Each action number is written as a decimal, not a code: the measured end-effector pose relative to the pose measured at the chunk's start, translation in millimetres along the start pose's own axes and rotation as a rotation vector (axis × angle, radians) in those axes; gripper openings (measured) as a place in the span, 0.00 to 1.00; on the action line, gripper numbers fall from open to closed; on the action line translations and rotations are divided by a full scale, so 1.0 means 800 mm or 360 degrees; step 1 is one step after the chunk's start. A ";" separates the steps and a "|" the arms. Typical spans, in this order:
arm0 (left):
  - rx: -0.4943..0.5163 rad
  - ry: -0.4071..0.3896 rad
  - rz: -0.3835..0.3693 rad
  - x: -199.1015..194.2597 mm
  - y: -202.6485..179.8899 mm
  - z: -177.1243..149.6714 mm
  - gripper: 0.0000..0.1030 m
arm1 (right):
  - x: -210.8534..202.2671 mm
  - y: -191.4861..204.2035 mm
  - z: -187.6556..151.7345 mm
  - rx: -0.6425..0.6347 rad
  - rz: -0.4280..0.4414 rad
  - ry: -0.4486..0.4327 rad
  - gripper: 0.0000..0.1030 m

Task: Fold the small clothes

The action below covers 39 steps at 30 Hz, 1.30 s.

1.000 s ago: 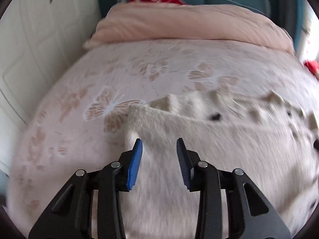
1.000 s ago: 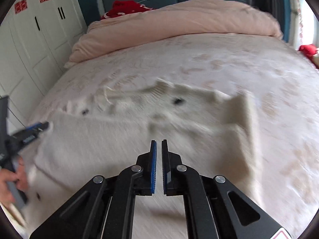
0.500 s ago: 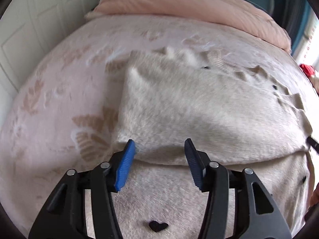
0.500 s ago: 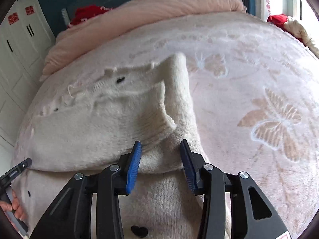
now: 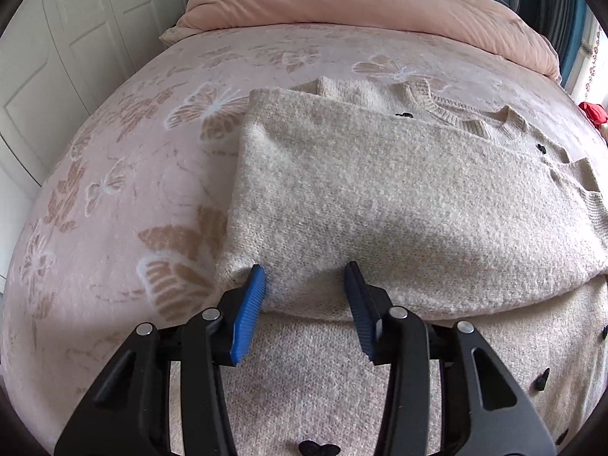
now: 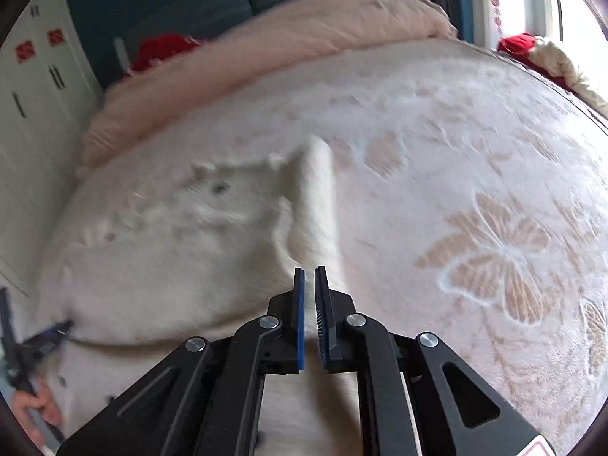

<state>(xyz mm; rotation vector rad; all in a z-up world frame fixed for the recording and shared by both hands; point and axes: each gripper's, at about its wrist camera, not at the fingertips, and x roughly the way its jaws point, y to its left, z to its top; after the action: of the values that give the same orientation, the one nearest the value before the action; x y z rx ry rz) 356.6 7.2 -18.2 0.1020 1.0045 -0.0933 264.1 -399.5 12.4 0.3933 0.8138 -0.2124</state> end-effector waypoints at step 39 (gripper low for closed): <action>0.0008 0.0057 -0.0054 -0.146 0.021 -0.094 0.57 | -0.157 0.004 -0.164 -0.0264 -0.0152 0.0185 0.48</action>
<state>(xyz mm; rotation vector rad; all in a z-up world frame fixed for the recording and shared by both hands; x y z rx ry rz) 233.4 37.5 41.2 0.0914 1.0417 -0.1253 93.4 -337.4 25.0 0.2121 0.9584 -0.2103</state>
